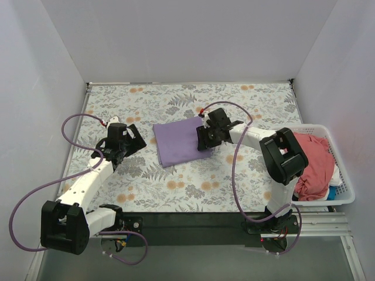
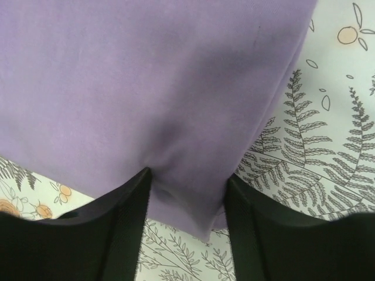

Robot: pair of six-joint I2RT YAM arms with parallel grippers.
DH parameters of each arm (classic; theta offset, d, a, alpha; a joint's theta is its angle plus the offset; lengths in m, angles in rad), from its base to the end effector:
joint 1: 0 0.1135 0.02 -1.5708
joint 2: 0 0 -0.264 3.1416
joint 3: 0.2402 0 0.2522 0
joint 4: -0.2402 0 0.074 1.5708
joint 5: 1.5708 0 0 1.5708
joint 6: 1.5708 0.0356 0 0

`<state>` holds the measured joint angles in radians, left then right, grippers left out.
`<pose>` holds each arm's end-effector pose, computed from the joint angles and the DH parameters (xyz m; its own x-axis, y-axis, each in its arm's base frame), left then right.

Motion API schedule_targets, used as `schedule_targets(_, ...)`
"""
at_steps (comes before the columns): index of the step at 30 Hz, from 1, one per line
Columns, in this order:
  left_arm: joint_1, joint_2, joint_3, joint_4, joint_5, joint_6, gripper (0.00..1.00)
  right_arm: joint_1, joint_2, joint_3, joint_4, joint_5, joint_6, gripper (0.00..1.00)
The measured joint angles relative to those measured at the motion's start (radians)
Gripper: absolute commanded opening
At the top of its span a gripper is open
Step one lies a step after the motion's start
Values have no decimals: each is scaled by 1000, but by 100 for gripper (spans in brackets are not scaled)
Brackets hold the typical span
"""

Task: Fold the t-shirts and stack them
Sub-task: Neatly place the folded tshirt to the corner

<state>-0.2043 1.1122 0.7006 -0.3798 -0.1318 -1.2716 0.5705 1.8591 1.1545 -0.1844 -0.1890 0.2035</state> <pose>0.2246 -0.0418 0.2295 -0.3111 -0.9029 -0.2965 -0.6330 0.4296 -0.6441 0.3240 0.2158 0.1690 -0.7673 -0.2565 -0.5877 -0.4850 0.8317 0.2702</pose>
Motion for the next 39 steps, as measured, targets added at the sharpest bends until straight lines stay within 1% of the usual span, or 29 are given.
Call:
schedule_targets(1,0,1,0,0,0,0,82,4,7,3,1,1,-4,51)
schedule_targets(2,0,3,0,0,0,1,82,7,11,7,0,4,-4,41)
schedule_targets(4,0,8,0,0,0,1,82,11,20,12,0,7,-9,33)
schedule_targets(5,0,9,0,0,0,1,82,12,24,15,-1,11,-10,22)
schedule_targets(7,0,10,0,0,0,1,82,12,33,26,-5,20,-19,12)
schedule_targets(8,0,10,0,0,0,1,82,10,37,33,-10,24,-23,4)
schedule_targets(9,0,10,0,0,0,1,82,7,42,44,-21,29,-30,1)
schedule_targets(14,0,11,0,0,1,1,82,-37,84,135,-76,74,-72,1)
schedule_targets(19,0,14,0,0,2,2,82,-167,139,280,-119,171,-161,1)
schedule_targets(24,0,40,0,2,2,5,81,-297,197,422,-153,352,-326,1)
schedule_targets(26,-7,55,0,-3,-11,6,81,-342,234,490,-161,435,-392,1)
schedule_targets(29,-31,79,0,-11,-35,10,81,-406,302,590,-161,517,-464,1)
schedule_targets(33,-61,120,0,-13,-49,12,81,-484,396,707,-167,576,-496,1)
schedule_targets(39,-67,193,1,-17,-53,12,81,-599,518,832,-172,645,-478,1)
